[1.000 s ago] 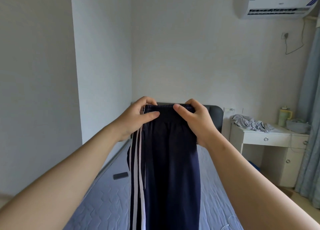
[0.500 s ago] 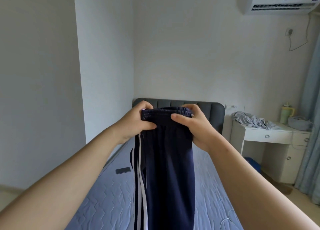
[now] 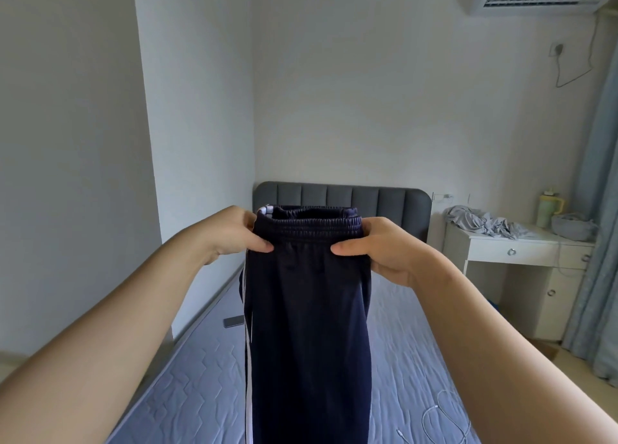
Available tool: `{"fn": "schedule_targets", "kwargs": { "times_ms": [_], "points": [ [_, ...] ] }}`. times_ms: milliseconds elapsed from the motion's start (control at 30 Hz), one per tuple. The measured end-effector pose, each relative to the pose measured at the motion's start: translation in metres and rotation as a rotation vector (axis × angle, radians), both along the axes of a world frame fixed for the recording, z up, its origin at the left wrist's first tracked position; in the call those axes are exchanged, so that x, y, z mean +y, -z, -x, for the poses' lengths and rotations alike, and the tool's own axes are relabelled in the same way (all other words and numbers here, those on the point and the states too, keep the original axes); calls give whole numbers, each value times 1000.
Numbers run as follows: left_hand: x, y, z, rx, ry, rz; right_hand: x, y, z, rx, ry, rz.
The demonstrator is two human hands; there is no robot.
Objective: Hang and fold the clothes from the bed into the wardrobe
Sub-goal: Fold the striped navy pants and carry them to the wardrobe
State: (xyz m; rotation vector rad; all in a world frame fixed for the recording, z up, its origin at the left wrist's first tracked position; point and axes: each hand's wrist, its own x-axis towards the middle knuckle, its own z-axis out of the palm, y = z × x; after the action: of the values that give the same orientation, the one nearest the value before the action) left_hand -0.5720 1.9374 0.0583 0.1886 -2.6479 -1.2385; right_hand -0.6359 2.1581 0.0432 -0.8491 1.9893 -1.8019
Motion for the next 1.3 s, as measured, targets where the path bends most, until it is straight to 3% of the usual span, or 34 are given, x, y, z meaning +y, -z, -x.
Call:
{"fn": "schedule_targets", "kwargs": {
  "times_ms": [100,200,300,367,467,633,767,900,1300],
  "points": [
    [-2,-2,-3,66,16,-80,3,-6,4,68,87,-96],
    [-11,0,1,58,30,-300,3,-10,10,144,172,-162],
    [-14,21,17,-156,-43,-258,-6,11,25,241,229,-420],
    [-11,39,30,-277,-28,-286,-17,30,34,168,237,-485],
    [-13,45,60,-210,-57,-399,-39,42,57,-40,330,-316],
    [-26,3,101,259,-76,-299,-69,9,94,307,632,-39],
    [-39,-24,103,256,-36,-281,-75,-21,104,383,595,18],
    [-41,-43,97,469,-86,-242,-80,-37,97,441,617,148],
    [-16,-78,37,527,-166,-239,-68,-75,48,498,621,320]
  ]
}}
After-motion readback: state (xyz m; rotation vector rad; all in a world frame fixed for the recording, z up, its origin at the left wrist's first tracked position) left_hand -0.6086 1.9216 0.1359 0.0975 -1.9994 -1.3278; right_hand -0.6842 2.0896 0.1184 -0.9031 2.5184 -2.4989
